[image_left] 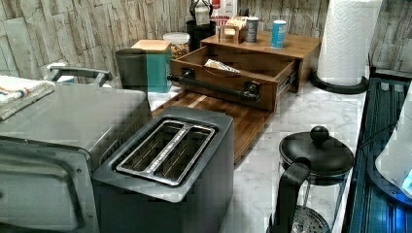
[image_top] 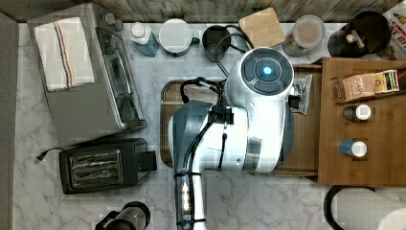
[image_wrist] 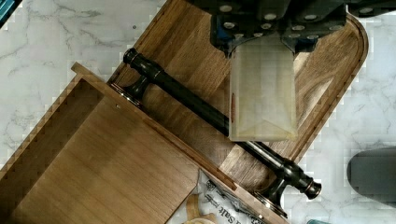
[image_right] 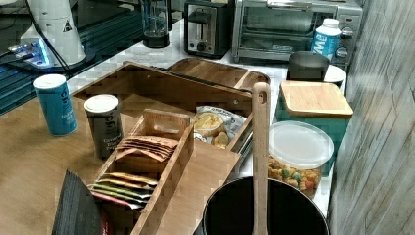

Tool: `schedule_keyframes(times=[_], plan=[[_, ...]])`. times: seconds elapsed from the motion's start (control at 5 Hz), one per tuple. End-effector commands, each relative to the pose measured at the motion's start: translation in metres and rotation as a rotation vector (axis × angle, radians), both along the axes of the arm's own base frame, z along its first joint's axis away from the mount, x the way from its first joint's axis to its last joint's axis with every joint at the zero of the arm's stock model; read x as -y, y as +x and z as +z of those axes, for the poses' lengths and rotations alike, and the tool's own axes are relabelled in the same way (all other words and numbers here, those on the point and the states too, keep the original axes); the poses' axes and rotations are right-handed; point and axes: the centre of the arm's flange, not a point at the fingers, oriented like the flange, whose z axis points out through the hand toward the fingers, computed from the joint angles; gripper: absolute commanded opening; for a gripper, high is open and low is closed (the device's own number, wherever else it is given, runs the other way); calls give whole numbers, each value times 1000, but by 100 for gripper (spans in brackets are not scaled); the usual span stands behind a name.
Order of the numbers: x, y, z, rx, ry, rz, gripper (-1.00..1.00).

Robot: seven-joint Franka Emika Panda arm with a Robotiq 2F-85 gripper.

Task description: Place the butter on the board.

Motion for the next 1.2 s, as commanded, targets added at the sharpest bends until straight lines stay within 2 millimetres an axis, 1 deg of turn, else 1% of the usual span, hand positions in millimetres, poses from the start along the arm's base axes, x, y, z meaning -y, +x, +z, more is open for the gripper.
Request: schedule_keyframes(times=[0.2,0.4,0.6,0.8,1.0,1.2], plan=[[0,0,0,0,2,-1,-100],[-25,-19,-16,70,38,47,-100],[-69,-33,-35,125,60,34,-100],[-102,-43,-65,164,50,39,-100],[-117,-49,-97,141,64,21,-100],[-128,-54,-124,104,67,23,-100]])
